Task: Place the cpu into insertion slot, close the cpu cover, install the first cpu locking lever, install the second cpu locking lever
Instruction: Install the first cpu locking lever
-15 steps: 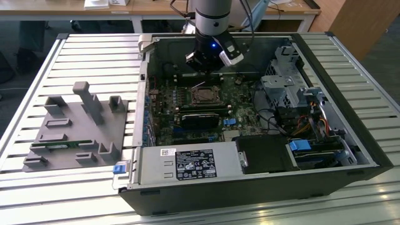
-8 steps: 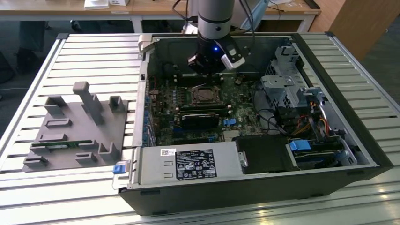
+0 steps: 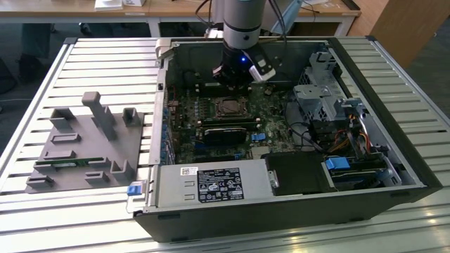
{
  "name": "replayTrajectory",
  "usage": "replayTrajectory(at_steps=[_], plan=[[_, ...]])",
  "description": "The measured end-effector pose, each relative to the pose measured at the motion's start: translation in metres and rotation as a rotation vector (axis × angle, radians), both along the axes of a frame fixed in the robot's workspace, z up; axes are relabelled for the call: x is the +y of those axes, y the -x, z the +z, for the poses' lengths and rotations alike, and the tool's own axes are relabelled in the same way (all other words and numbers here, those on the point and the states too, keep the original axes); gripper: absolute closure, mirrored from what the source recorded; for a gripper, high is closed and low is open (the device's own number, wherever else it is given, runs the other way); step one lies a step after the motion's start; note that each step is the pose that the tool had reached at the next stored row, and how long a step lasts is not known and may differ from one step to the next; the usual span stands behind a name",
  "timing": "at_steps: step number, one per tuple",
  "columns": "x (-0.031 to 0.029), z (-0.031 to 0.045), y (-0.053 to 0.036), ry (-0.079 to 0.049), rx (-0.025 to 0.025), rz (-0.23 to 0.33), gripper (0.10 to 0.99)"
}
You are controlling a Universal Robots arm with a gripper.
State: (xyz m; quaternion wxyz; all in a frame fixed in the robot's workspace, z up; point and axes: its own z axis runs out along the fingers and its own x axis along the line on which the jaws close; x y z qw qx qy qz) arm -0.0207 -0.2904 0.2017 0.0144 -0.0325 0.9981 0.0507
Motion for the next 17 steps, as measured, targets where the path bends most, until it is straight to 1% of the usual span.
replayTrajectory(at_steps=[7,9,12,17], plan=[[0.0001,-0.0010,-0.0009,0.000,0.0001,0.000,0.980],[0.0003,-0.0011,-0.0013,0.003,0.0001,0.000,0.980],[0.0007,-0.0011,-0.0019,0.017,0.0001,0.000,0.980],[0.0008,-0.0010,-0.0020,0.018,0.0002,0.000,0.980]])
